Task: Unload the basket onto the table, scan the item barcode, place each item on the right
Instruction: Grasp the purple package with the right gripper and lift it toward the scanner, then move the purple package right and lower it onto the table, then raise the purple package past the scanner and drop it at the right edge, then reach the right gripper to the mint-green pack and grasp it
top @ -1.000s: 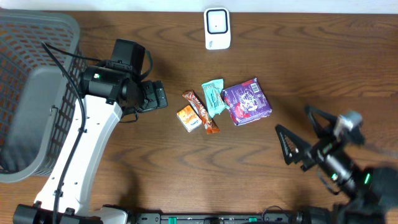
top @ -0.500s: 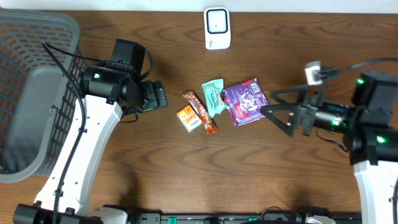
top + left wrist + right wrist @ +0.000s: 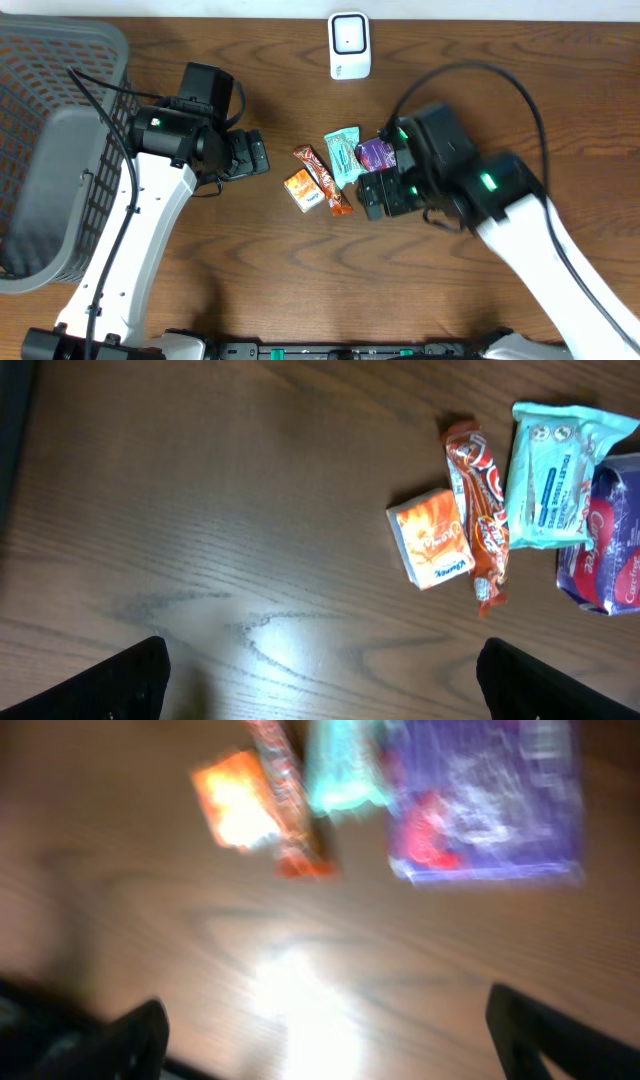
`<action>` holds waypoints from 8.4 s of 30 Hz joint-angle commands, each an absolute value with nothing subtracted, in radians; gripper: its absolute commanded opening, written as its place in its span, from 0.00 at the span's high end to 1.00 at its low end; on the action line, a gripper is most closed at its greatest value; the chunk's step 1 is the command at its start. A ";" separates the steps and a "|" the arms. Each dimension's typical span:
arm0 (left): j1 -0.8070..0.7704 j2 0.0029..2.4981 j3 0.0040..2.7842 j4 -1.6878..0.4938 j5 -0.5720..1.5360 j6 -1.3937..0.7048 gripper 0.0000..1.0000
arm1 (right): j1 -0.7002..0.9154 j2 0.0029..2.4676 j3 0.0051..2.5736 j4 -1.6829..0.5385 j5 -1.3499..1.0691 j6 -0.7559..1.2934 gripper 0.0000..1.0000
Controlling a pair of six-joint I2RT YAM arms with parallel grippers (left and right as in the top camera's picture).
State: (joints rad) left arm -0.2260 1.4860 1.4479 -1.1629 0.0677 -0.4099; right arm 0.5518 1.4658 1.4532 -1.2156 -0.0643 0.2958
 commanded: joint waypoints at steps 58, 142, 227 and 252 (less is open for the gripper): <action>-0.223 1.493 1.455 -1.166 0.051 -0.393 0.02 | 0.020 2.155 1.733 -1.374 -1.057 -0.371 0.99; -0.223 1.493 1.455 -1.166 0.051 -0.393 0.02 | 0.302 2.152 1.617 0.243 -0.019 0.912 0.99; -0.223 1.493 1.455 -1.166 0.051 -0.393 0.02 | 0.275 2.054 1.596 -0.668 -0.503 0.074 0.30; -0.223 1.493 1.455 -1.166 0.051 -0.393 0.02 | 0.401 2.218 1.591 -0.695 -0.446 0.036 0.54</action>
State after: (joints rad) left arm -0.2260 1.4864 1.4479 -1.1633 0.0677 -0.4099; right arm 0.3988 2.2150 1.5993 -0.6899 -0.4885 0.0475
